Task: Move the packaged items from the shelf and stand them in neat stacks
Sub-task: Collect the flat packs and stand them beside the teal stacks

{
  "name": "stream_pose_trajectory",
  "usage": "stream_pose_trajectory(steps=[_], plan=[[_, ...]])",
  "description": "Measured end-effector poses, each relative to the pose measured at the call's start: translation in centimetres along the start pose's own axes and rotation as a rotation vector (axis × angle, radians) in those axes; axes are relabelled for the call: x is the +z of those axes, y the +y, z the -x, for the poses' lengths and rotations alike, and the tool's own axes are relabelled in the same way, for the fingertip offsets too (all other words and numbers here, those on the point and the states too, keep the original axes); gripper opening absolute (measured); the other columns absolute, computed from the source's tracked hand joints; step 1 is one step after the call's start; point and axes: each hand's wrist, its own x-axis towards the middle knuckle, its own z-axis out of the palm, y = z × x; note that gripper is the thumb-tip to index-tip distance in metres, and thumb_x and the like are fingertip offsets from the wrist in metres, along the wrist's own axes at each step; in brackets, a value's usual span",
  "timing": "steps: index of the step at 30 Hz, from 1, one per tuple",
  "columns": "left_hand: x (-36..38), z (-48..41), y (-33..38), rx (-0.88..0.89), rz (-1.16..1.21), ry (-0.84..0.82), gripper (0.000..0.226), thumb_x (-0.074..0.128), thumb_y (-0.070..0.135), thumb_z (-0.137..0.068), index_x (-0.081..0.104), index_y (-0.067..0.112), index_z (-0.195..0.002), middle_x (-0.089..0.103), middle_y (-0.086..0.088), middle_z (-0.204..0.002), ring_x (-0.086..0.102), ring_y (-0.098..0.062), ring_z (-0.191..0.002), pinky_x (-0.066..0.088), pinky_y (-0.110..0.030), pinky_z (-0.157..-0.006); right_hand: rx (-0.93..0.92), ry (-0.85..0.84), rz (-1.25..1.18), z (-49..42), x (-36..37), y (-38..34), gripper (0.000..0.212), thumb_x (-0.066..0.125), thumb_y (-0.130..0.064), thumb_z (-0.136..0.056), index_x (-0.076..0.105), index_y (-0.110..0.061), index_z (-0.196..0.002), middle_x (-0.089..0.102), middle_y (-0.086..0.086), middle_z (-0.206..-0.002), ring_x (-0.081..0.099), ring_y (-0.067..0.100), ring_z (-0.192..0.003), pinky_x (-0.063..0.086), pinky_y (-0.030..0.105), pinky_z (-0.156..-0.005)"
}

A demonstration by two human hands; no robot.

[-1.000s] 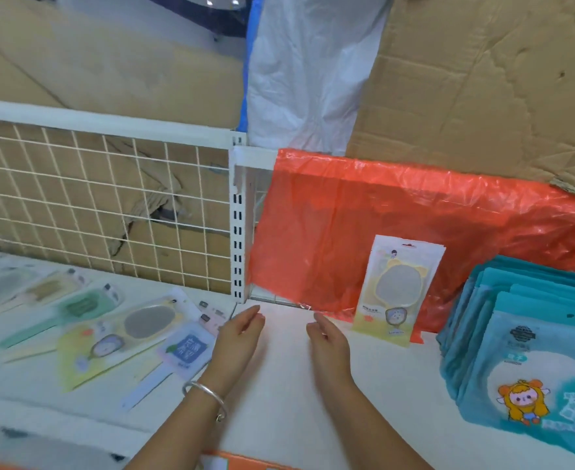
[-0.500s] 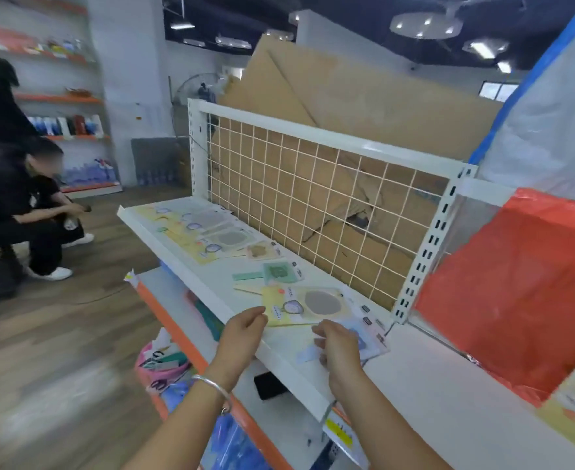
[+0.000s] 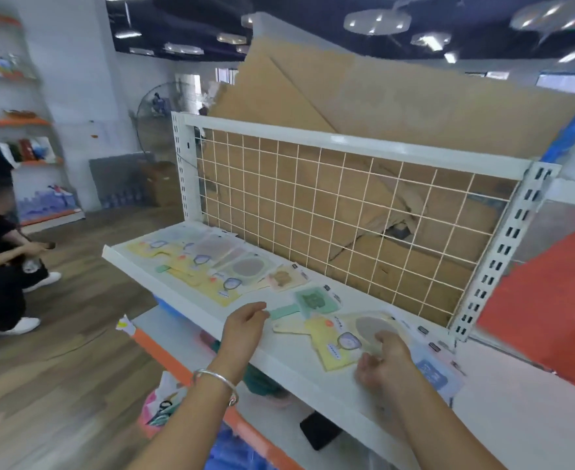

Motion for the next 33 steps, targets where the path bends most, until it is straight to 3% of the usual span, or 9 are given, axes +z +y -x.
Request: stream_pose_trajectory(steps=[2,5,12,15,20,24,29,31,33], plan=[[-0.6,-1.4,-0.4,0.001,-0.008,-0.040,0.028,0.055,0.012,-0.089,0.066,0.011,-0.116,0.063,-0.005,-0.116,0.059,-0.020,-0.101,0.044,-0.035,-0.100,-0.023,0.018,-0.022,-1.0,0.7,0.2,0.006,0.053,-0.022,-0.089,0.048,-0.021,-0.091,0.042,0.003,-0.080,0.034,0.012,-0.055,0.030,0.021,-0.055],[-1.4,-3.4,-1.2,-0.014,-0.013,-0.086,0.023,0.057,0.009,-0.088,0.068,0.009,-0.108,0.064,-0.008,-0.110,0.059,-0.020,-0.092,0.045,-0.031,-0.089,-0.031,0.009,-0.055,-2.2,1.1,0.4,0.023,0.052,-0.026,-0.088,0.042,-0.023,-0.067,0.034,-0.005,-0.059,0.028,0.009,-0.048,0.017,0.020,-0.050],[-0.6,-6.3,-2.2,-0.052,0.042,-0.107,0.019,0.055,0.005,-0.088,0.070,0.015,-0.094,0.065,0.002,-0.090,0.057,-0.015,-0.080,0.044,-0.022,-0.071,-0.078,0.036,-0.084,-4.5,1.5,-0.3,0.015,0.059,-0.018,-0.087,0.047,-0.016,-0.078,0.037,0.003,-0.062,0.034,0.009,-0.039,0.027,0.010,-0.034],[0.0,-7.0,-2.0,-0.093,0.095,-0.075,0.019,0.054,0.004,-0.088,0.070,0.014,-0.092,0.064,0.002,-0.083,0.056,-0.011,-0.073,0.044,-0.019,-0.067,-0.107,0.051,-0.072,-5.2,1.5,-0.8,0.017,0.058,-0.014,-0.088,0.045,-0.016,-0.076,0.034,0.001,-0.060,0.031,0.007,-0.027,0.022,0.009,-0.031],[-0.4,-8.2,-1.0,-0.109,0.129,-0.039,0.022,0.053,0.001,-0.088,0.069,0.015,-0.087,0.064,0.004,-0.077,0.055,-0.011,-0.072,0.043,-0.018,-0.065,-0.146,0.095,0.041,-6.2,2.9,-1.4,0.014,0.063,-0.014,-0.086,0.051,-0.015,-0.078,0.036,0.002,-0.057,0.033,0.010,-0.038,0.027,0.012,-0.030],[-1.1,-9.4,-0.6,-0.105,0.120,0.007,0.020,0.053,0.003,-0.089,0.068,0.016,-0.090,0.062,0.002,-0.083,0.054,-0.011,-0.073,0.042,-0.018,-0.063,-0.247,0.091,0.108,-5.6,6.3,-1.5,0.019,0.065,-0.011,-0.082,0.050,-0.010,-0.071,0.046,0.006,-0.062,0.041,0.017,-0.049,0.037,0.022,-0.040],[-2.5,-11.5,-0.6,-0.107,0.130,0.051,0.020,0.050,0.004,-0.090,0.068,0.014,-0.091,0.061,0.002,-0.081,0.053,-0.010,-0.071,0.041,-0.018,-0.062,-0.298,-0.078,0.184,-4.4,11.5,0.0,0.014,0.070,-0.015,-0.080,0.059,-0.008,-0.086,0.064,0.013,-0.086,0.061,0.029,-0.074,0.052,0.034,-0.065],[-3.4,-12.5,-0.4,-0.104,0.139,0.072,0.016,0.055,0.005,-0.088,0.069,0.013,-0.090,0.060,0.001,-0.079,0.052,-0.011,-0.070,0.041,-0.020,-0.062,-0.300,-0.148,0.244,-4.4,13.6,0.8,0.012,0.069,-0.014,-0.082,0.059,-0.009,-0.087,0.062,0.010,-0.080,0.059,0.025,-0.067,0.050,0.030,-0.056],[-4.6,-13.6,-0.2,-0.089,0.135,0.087,0.013,0.058,0.007,-0.087,0.070,0.011,-0.091,0.061,-0.002,-0.083,0.053,-0.012,-0.072,0.041,-0.020,-0.062,-0.329,-0.200,0.352,-4.7,15.7,1.6,0.012,0.068,-0.017,-0.083,0.057,-0.011,-0.083,0.053,0.005,-0.072,0.046,0.016,-0.053,0.036,0.023,-0.039]])
